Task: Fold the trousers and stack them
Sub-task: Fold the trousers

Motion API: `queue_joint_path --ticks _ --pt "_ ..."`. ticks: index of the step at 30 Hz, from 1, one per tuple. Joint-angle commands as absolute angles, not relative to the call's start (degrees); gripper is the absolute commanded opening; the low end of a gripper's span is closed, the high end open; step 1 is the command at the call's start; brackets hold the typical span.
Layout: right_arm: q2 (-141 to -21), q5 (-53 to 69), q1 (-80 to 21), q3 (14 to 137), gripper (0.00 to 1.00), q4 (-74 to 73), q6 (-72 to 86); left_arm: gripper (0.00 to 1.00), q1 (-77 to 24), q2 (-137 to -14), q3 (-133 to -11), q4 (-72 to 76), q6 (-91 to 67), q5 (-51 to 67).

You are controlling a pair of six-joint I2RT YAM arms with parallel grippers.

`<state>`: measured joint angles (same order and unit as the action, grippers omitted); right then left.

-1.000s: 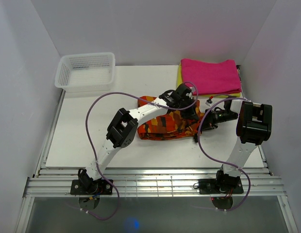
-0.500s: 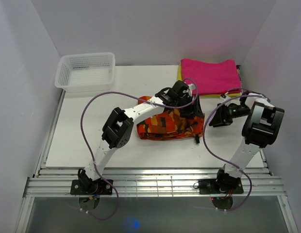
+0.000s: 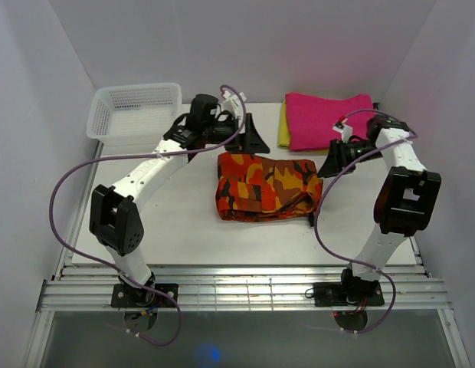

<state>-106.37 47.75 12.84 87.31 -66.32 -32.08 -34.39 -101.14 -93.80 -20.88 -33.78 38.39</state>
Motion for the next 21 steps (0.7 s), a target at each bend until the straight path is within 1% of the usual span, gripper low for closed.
queue_joint_path --ticks 1,2,4,7,8,11,13,15,16,20,21 --pt "-104.15 50.72 3.64 89.21 0.55 -61.71 -25.41 0.89 -28.22 -97.39 -86.60 -22.93 -26.22 51.19" --pt "-104.59 50.36 2.04 88.95 0.54 -60.83 -24.62 0.86 -27.26 -96.08 -85.18 -23.37 -24.63 53.15" --pt "-106.08 49.22 -2.08 88.25 0.54 -58.19 -23.03 0.84 -25.76 -94.84 -82.19 -25.73 -21.12 54.40" --pt "-108.45 47.38 -3.51 85.88 0.52 -56.08 -23.11 0.80 -24.17 -94.66 -77.88 -27.68 -17.77 54.49" --pt "-109.07 47.03 -3.52 85.35 0.48 -56.16 -23.72 0.80 -23.73 -94.92 -75.96 -27.77 -16.36 54.93" --pt "-110.13 45.18 -3.43 81.57 0.41 -57.48 -27.41 0.71 -21.98 -97.46 -72.00 -27.86 -12.57 59.75" --pt "-109.08 44.13 -2.82 76.83 0.40 -57.66 -29.17 0.63 -20.13 -100.18 -69.53 -27.07 -11.78 66.60" --pt "-108.46 43.25 -2.29 73.84 0.34 -58.18 -31.63 0.59 -18.55 -102.29 -66.03 -26.11 -11.34 71.07" --pt "-108.46 42.81 -1.68 71.30 0.33 -58.18 -32.16 0.55 -18.11 -104.48 -65.31 -26.45 -10.64 71.45" --pt "-110.12 40.35 -0.79 66.72 0.30 -56.96 -33.57 0.52 -17.40 -108.54 -63.20 -26.02 -8.26 71.02" --pt "-110.39 38.95 1.38 66.01 0.29 -56.52 -34.01 0.52 -17.40 -109.24 -62.85 -25.58 -8.17 71.36"
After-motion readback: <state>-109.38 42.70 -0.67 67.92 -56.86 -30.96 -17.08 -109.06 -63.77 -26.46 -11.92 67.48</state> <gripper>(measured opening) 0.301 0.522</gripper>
